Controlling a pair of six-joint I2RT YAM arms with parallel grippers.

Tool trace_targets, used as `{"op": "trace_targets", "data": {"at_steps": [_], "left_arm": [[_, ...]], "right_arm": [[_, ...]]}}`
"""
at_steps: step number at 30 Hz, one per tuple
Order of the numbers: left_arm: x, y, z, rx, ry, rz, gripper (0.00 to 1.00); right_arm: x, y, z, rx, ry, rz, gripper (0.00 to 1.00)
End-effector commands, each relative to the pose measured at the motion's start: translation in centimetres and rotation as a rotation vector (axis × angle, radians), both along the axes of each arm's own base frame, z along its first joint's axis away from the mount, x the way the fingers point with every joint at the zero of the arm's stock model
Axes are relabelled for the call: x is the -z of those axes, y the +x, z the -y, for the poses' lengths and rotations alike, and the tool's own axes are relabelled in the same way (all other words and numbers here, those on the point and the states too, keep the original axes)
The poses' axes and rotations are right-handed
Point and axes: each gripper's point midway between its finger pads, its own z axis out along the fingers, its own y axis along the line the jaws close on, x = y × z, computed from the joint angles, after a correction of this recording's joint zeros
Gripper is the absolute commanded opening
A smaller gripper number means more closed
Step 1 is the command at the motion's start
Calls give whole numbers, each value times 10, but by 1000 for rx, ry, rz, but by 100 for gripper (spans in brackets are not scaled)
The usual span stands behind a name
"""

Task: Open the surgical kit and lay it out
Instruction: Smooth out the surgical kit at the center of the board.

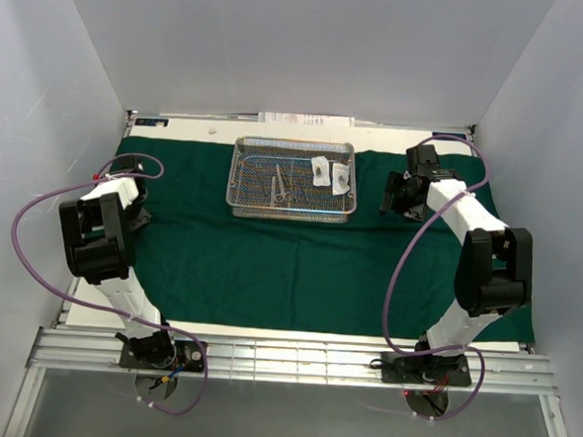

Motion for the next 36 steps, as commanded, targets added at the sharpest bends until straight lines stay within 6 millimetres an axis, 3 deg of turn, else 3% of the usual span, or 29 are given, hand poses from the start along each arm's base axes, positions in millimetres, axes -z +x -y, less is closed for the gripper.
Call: {"op": "trace_targets", "data": {"at_steps": [1,14,18,22,29,35,36], "left_arm": [[9,-11,-1,-16,-5,-17,35],[2,-23,-3,-20,22,-46,10],[-17,-26,-10,-36,68,-40,0],[-36,-35,-23,-73,141,-38,0],[-58,-65,-39,-179,180,-11,0],[-71,-121,-55,-365,223,-5,1],[-81,-128,-57,-417,242,46,3]], "right_arm": [[-4,3,-4,-27,5,8,72],[1,2,-9,-37,26,-4,72],[1,2,-10,-42,34,-4,72],[-1,3,-11,-43,38,2,72],[0,7,-13,-46,49,-3,71],[-4,9,-21,-61,83,-9,71],[-5,10,-22,-60,87,-10,71]]}}
